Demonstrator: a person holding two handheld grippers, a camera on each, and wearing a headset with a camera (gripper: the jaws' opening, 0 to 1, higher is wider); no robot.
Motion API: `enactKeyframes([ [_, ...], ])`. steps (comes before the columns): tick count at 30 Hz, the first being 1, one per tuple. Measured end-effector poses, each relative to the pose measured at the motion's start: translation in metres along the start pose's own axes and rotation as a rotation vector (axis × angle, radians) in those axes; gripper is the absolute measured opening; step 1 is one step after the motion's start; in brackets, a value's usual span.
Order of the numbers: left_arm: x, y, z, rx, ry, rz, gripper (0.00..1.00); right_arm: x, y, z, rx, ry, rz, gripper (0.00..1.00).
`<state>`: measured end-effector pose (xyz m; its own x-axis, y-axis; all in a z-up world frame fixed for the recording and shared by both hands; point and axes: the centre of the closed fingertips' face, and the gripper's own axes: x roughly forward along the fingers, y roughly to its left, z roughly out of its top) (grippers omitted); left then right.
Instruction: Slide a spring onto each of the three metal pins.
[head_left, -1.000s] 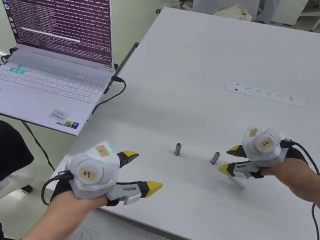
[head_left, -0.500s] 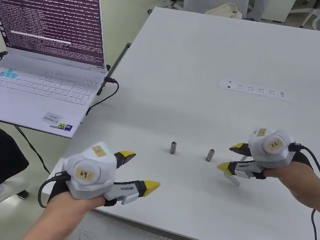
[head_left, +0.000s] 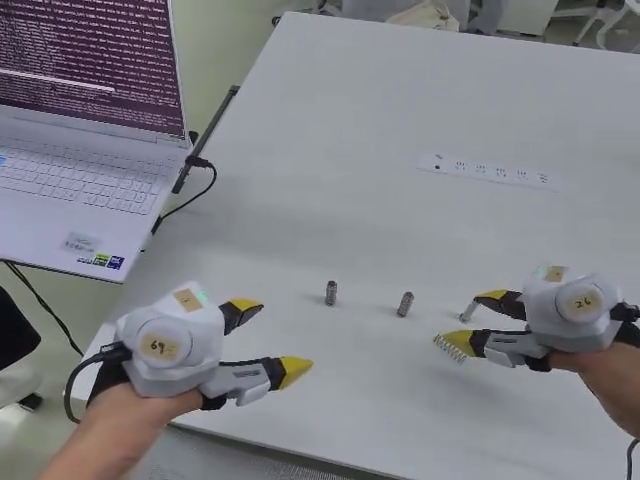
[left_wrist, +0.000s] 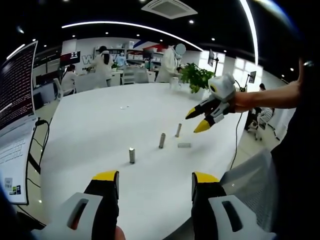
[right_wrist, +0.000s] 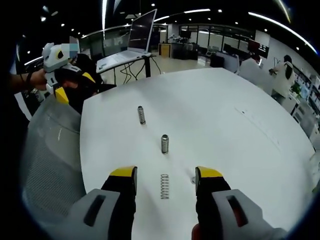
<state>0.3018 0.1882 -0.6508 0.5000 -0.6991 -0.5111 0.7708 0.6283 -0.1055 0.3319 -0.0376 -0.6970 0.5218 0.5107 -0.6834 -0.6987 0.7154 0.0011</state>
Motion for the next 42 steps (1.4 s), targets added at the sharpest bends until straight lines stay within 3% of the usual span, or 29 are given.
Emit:
enactKeyframes([
  [7,0.004,-0.001,-0.001,0.001,0.004,-0.009,0.54,-0.019,0.002,-0.002,0.034,-0.035,-0.039,0.46],
  [22,0.01,-0.003,0.004,0.006,0.006,-0.022,0.54,-0.046,0.022,-0.031,0.145,-0.063,-0.092,0.49],
  [42,0.019,-0.008,0.009,0.044,0.021,-0.048,0.53,-0.052,0.023,-0.034,0.183,-0.085,-0.104,0.49],
])
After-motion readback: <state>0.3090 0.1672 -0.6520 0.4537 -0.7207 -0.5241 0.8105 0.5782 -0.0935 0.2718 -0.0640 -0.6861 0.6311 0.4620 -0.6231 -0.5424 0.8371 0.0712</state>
